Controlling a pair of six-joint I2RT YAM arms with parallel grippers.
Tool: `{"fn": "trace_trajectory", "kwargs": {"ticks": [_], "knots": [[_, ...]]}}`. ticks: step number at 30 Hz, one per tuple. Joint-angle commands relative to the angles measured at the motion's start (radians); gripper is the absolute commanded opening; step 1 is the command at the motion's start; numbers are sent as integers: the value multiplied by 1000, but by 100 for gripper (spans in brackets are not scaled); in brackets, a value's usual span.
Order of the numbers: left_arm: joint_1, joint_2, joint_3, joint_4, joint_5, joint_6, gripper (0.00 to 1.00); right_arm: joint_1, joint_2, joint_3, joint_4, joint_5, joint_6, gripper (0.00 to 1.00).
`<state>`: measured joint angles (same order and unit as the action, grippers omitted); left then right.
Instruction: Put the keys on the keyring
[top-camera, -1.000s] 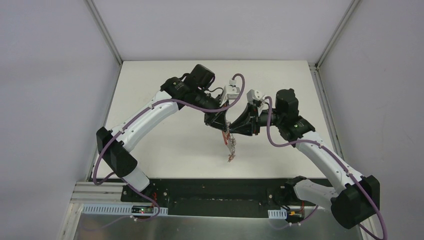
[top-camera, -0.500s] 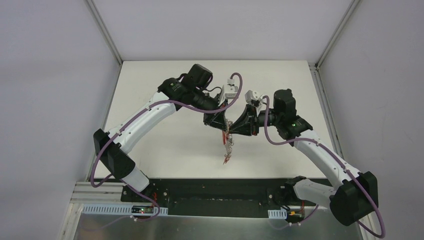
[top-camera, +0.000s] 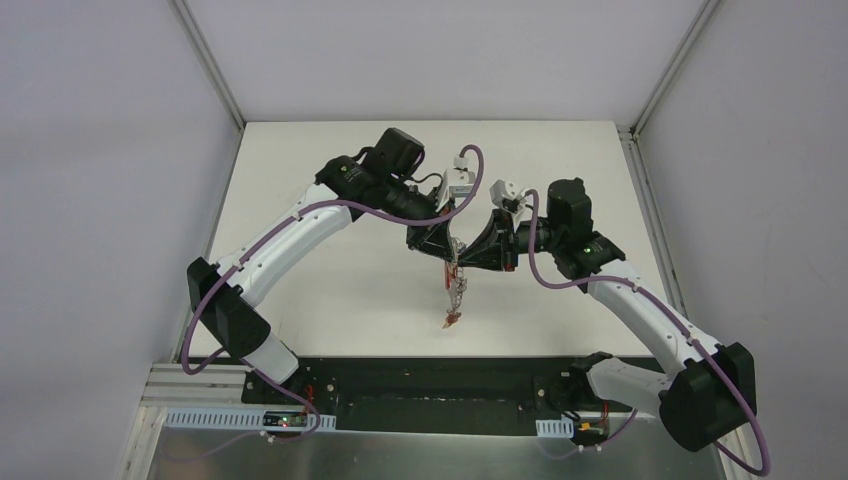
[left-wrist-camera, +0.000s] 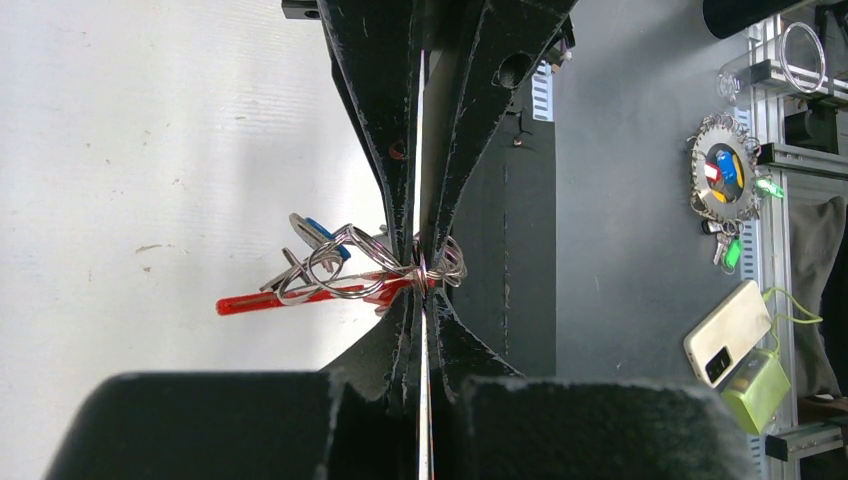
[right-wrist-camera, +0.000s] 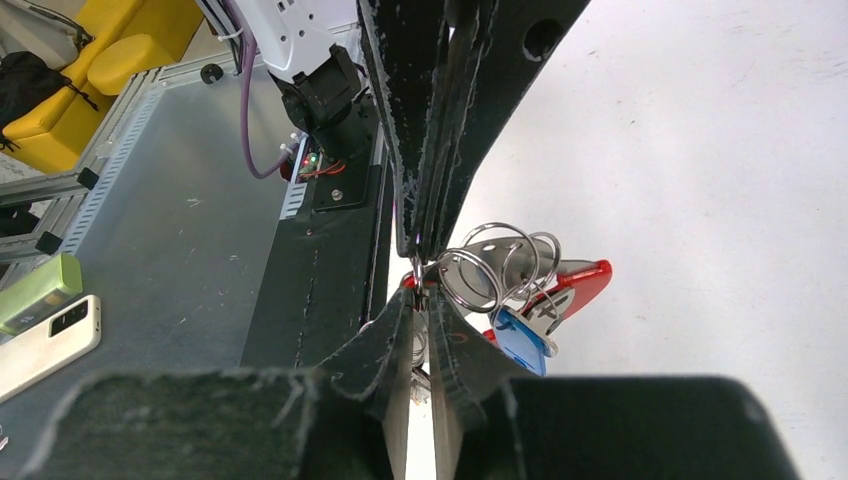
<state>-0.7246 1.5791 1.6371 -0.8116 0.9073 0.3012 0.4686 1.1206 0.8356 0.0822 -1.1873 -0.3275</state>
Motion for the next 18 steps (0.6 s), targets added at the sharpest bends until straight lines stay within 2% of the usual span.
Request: {"fn": "trace_trajectory", "kwargs": {"ticks": [1,6,10,14,18], "knots": [[7,-36,-1,15,31,11,0,-4,-10,2,54,-30,11,11],[7,-30,-2,8,28,18,0,-4,-8,5,54,-32,16,0],[8,-34,1,7,19,35,0,-7,-7,8,58,-25,27,0],[19,-55,-12,49,5,43,1,-16,-4,-7,141,-24,112,0],[27,-100,-74,168,-15,8,14,-20,3,-29,251,-25,219,0]]}}
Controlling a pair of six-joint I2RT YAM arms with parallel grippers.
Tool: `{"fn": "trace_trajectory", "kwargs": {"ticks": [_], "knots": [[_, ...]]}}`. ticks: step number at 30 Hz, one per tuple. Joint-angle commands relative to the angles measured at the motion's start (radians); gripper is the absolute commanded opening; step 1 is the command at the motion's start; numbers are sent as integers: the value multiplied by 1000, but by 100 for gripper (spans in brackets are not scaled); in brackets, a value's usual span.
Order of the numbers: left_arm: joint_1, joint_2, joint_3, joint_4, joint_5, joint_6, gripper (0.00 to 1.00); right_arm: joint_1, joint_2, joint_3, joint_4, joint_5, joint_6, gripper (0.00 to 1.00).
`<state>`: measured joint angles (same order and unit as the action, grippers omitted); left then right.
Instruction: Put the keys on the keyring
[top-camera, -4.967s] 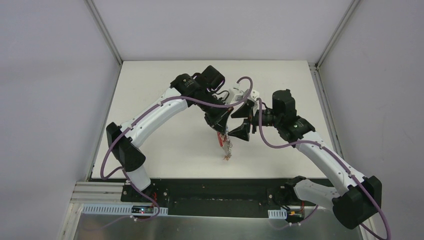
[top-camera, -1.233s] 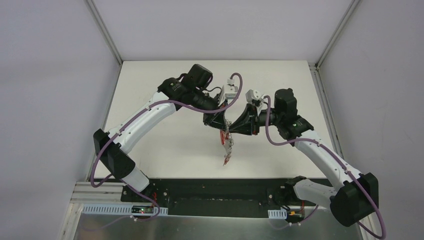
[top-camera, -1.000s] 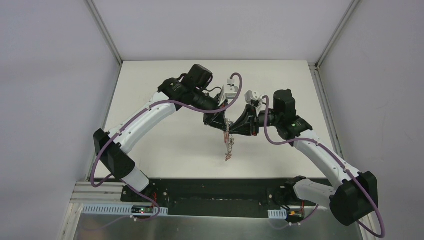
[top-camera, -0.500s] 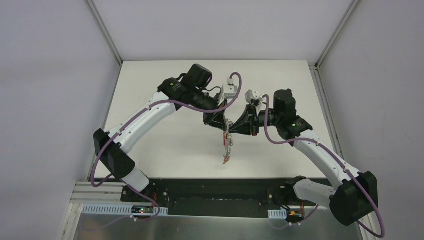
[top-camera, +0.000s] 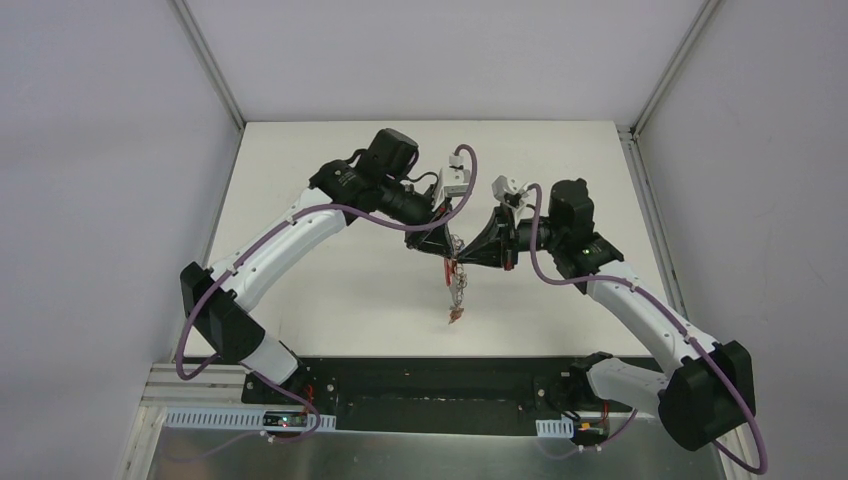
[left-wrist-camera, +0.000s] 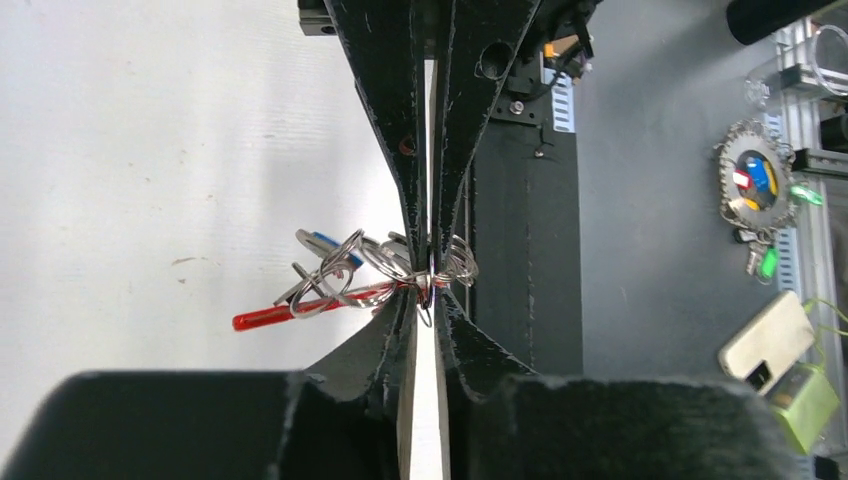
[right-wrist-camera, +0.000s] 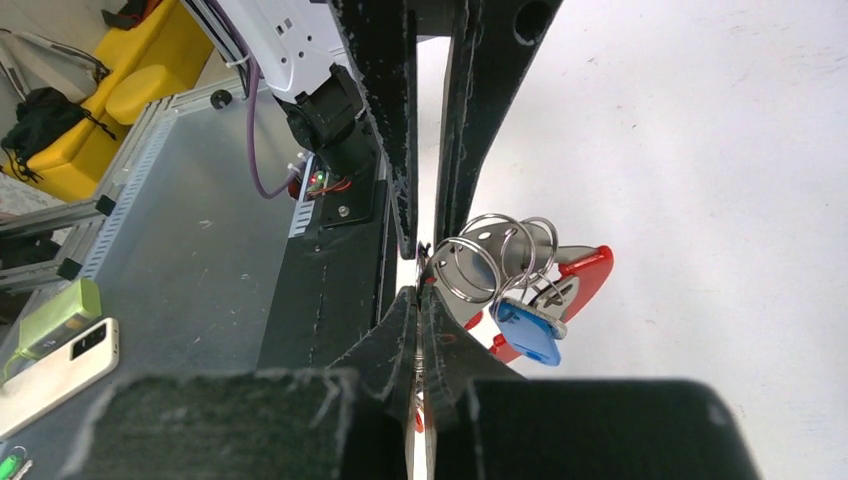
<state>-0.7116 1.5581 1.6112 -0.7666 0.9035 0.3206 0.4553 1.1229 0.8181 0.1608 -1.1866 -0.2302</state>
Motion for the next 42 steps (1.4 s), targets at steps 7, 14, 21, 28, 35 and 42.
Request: {"fn": "trace_trajectory", "kwargs": {"ticks": [7,14,21,28,35,42], "knots": [[18,-139,-137,235,-16,-37,29,-27,5,-31,308,-6,256,0],[27,-172,-176,259,-28,0,37,-37,19,-31,337,-11,291,0],[26,-154,-162,272,-37,25,31,-44,32,-28,350,-8,312,0],[26,-154,-176,253,-37,59,16,-54,31,-30,352,5,319,0],[26,-160,-179,247,-47,75,9,-56,39,-33,373,8,345,0],[16,-145,-164,236,-59,82,0,-59,40,-33,373,23,351,0]]}}
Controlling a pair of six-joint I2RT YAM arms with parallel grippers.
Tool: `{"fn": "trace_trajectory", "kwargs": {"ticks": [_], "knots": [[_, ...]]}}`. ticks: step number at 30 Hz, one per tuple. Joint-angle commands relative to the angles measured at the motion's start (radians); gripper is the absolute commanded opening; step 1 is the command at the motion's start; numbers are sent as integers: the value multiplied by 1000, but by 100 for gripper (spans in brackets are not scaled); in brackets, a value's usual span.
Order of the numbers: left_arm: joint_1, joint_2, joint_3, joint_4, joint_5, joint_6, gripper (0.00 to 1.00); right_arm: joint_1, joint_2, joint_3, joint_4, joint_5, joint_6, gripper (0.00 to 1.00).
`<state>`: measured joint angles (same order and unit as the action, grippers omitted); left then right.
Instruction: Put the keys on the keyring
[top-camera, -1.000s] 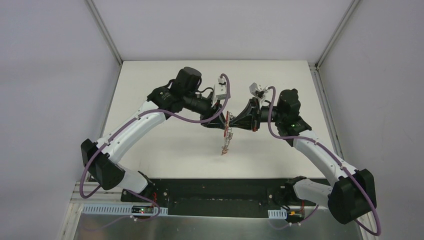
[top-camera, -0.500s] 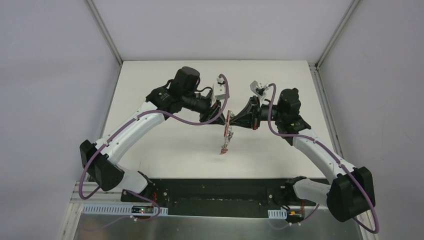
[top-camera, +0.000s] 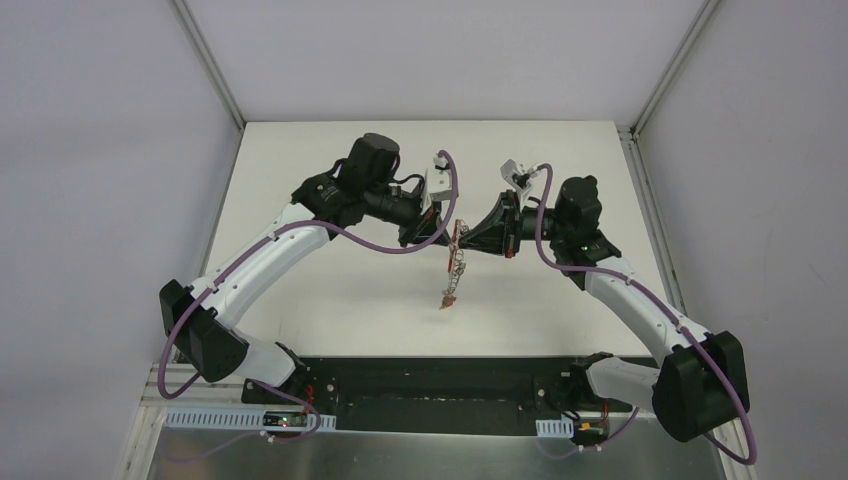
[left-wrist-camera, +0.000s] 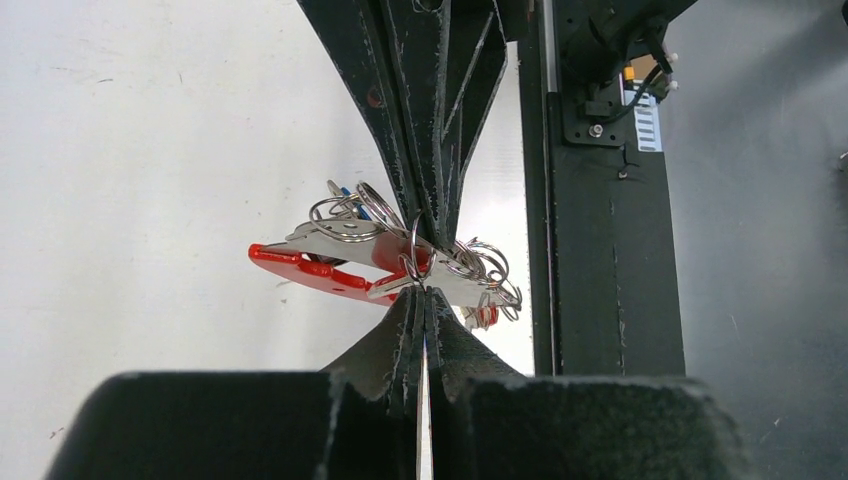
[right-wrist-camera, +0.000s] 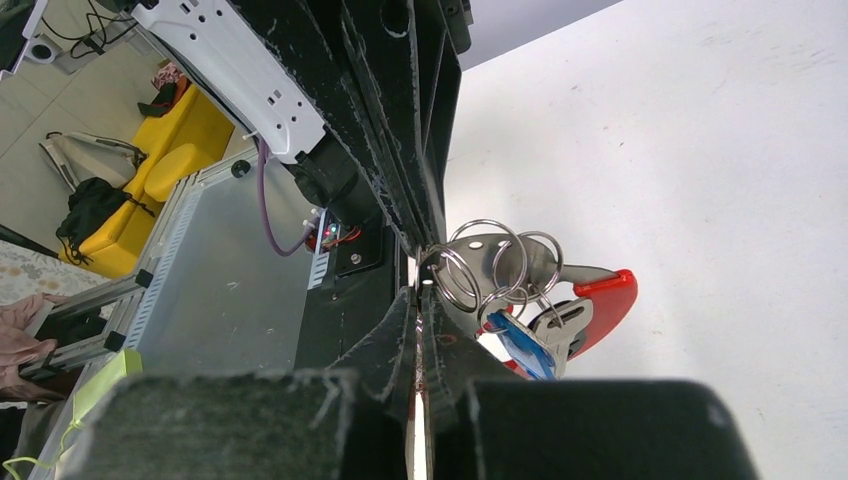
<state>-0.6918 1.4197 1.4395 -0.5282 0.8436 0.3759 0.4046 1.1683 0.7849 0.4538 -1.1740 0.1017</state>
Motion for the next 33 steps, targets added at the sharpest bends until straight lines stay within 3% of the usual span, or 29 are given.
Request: {"fn": "trace_trajectory", "kwargs": {"ticks": [1,27,33], "knots": [[-7,-6,11,-6,-5,30,0,-10,-4,1,80,14,19,0],[-81,26,70,-76,-140,71,0,-16,5,-11,95,50,34,0],[-75,-11,64,-112,-191,98,13,-25,-6,-19,95,30,15,0]]}}
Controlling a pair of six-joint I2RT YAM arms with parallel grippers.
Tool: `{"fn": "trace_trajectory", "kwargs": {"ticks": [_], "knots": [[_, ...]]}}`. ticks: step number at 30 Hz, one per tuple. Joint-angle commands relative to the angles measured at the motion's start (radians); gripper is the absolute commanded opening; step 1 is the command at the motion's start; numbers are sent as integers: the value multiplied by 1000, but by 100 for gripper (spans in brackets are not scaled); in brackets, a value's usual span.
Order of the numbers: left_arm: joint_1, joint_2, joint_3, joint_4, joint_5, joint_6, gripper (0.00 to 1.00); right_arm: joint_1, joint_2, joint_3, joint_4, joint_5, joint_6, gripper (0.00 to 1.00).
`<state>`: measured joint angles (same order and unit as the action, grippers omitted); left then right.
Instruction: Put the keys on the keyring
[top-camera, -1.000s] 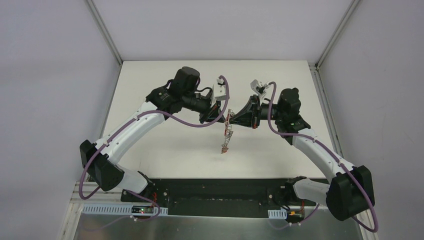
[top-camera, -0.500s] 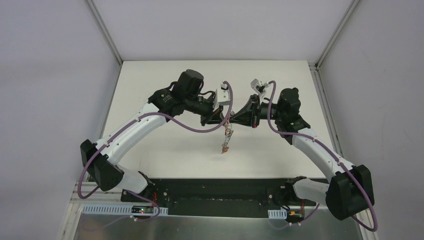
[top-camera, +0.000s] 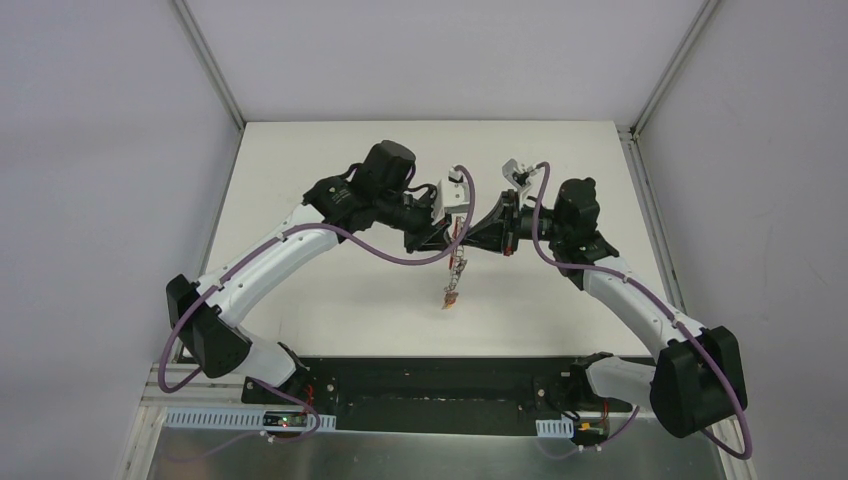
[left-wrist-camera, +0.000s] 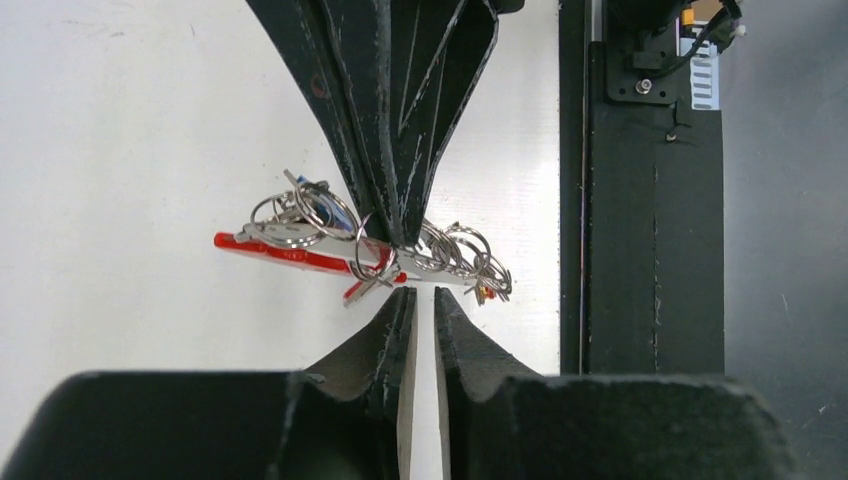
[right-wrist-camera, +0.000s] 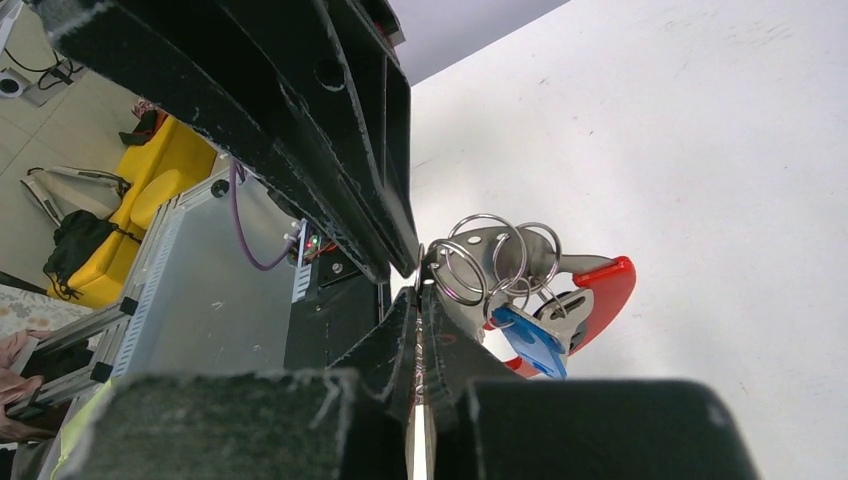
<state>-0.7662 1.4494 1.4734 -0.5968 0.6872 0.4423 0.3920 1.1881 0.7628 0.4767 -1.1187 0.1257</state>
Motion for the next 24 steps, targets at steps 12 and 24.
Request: {"fn": "trace_trajectory", "kwargs": {"ticks": [12,24], "knots": [[18,-42,14,-8,4,57,46,-15,-24,5,93,-143,-19,0],[17,12,-5,30,58,94,46,-14,-25,6,102,-159,-2,0]]}}
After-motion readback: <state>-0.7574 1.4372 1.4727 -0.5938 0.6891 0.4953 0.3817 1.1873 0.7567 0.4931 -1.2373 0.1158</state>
